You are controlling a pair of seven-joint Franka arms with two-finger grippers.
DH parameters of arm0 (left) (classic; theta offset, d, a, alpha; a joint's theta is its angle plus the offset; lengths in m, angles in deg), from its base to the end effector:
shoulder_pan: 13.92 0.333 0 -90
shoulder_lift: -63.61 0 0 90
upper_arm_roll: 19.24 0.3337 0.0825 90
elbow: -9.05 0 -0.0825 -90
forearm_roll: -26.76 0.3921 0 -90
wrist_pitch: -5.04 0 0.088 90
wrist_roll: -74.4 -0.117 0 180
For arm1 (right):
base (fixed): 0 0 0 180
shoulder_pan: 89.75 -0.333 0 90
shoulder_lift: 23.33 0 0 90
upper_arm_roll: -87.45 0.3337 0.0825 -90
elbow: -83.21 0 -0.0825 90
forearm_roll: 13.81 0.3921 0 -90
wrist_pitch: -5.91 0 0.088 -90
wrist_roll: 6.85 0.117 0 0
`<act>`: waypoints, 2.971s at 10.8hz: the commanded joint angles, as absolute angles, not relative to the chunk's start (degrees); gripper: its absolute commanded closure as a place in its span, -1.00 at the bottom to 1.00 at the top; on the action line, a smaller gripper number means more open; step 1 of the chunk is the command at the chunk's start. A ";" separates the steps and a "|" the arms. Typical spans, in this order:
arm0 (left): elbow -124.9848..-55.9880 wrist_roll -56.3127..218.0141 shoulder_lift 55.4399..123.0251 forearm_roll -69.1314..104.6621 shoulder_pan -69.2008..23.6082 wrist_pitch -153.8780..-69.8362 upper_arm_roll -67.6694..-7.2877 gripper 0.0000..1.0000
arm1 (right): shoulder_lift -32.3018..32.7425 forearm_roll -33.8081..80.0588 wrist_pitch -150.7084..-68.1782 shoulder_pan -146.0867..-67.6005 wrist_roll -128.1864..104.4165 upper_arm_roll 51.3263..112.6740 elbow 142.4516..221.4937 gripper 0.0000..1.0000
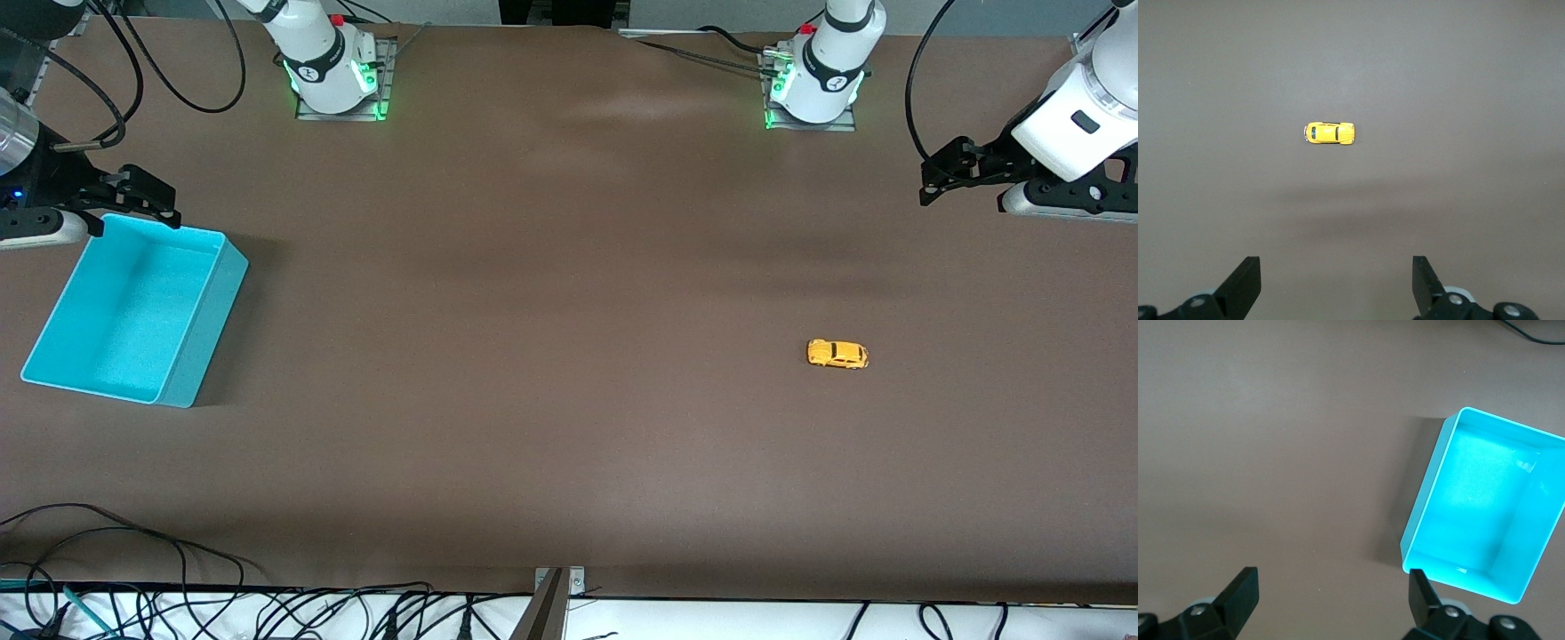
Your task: Wind up and store yellow beetle car
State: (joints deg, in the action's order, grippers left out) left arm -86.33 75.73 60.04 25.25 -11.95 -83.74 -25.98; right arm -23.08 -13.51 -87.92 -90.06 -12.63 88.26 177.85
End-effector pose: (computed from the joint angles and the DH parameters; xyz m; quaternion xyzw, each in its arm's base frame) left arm 0.5356 -0.0498 0.6196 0.9992 -0.0297 -0.0271 0.0081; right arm 0.5674 0.0117 0.5965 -0.9982 -0.0600 0.0091 0.0030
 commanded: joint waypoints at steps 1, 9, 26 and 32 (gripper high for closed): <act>-85.61 76.33 59.66 24.38 -12.25 -82.58 -25.48 -1.00 | -23.51 -13.99 -86.64 -90.18 -12.56 88.07 177.26 -1.00; -85.61 76.33 59.66 24.38 -12.25 -81.97 -25.66 -1.00 | -23.68 -13.90 -86.55 -90.01 -13.09 87.80 177.26 -1.00; -84.82 76.24 59.92 24.38 -12.25 -81.79 -25.48 -1.00 | -23.68 -13.90 -86.64 -90.01 -13.27 87.80 177.78 -1.00; -84.55 76.25 60.01 24.38 -12.25 -81.71 -25.57 -1.00 | -23.68 -13.90 -86.64 -90.01 -13.44 87.80 177.78 -1.00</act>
